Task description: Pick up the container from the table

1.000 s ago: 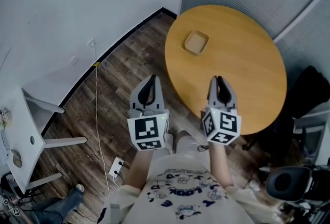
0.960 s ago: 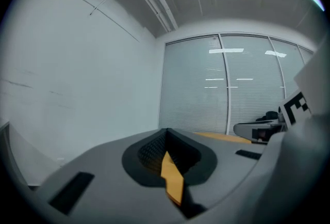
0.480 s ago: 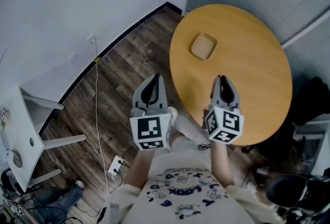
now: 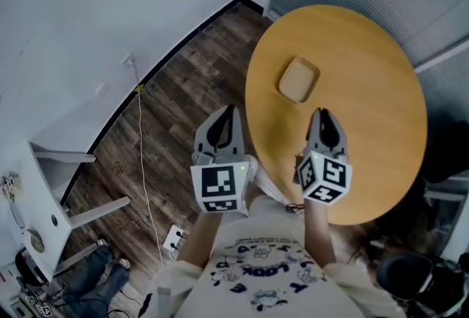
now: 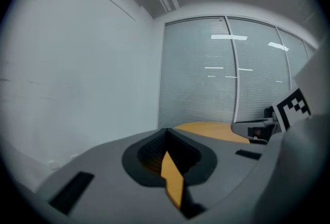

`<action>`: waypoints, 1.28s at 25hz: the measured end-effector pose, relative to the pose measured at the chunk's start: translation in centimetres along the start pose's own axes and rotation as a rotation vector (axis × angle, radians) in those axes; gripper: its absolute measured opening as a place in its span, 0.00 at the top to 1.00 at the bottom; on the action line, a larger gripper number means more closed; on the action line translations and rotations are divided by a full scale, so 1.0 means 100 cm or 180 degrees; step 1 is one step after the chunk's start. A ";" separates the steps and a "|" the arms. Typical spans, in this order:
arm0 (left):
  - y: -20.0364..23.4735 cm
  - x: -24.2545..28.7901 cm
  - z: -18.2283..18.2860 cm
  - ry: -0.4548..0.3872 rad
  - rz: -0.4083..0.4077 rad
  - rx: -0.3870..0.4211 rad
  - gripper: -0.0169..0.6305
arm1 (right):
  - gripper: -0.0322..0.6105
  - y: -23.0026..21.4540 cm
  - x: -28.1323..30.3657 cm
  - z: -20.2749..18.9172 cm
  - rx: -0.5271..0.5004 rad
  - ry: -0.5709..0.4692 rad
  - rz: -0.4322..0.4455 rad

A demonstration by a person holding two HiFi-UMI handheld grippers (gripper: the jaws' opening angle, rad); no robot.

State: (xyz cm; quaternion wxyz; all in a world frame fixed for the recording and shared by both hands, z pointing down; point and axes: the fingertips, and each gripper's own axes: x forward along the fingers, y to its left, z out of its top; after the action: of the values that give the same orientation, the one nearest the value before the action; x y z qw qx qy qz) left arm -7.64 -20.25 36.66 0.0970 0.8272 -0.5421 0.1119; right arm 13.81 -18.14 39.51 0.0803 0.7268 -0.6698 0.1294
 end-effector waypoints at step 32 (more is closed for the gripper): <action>-0.044 0.157 -0.087 0.0892 -0.0721 0.0103 0.97 | 0.84 -0.054 0.113 -0.092 0.0120 0.0931 -0.0436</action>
State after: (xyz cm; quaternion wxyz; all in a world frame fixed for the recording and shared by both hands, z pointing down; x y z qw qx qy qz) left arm 1.78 -29.81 49.34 0.1703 0.8607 -0.4247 0.2232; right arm 19.24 -25.77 51.96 0.1719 0.7455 -0.5973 0.2406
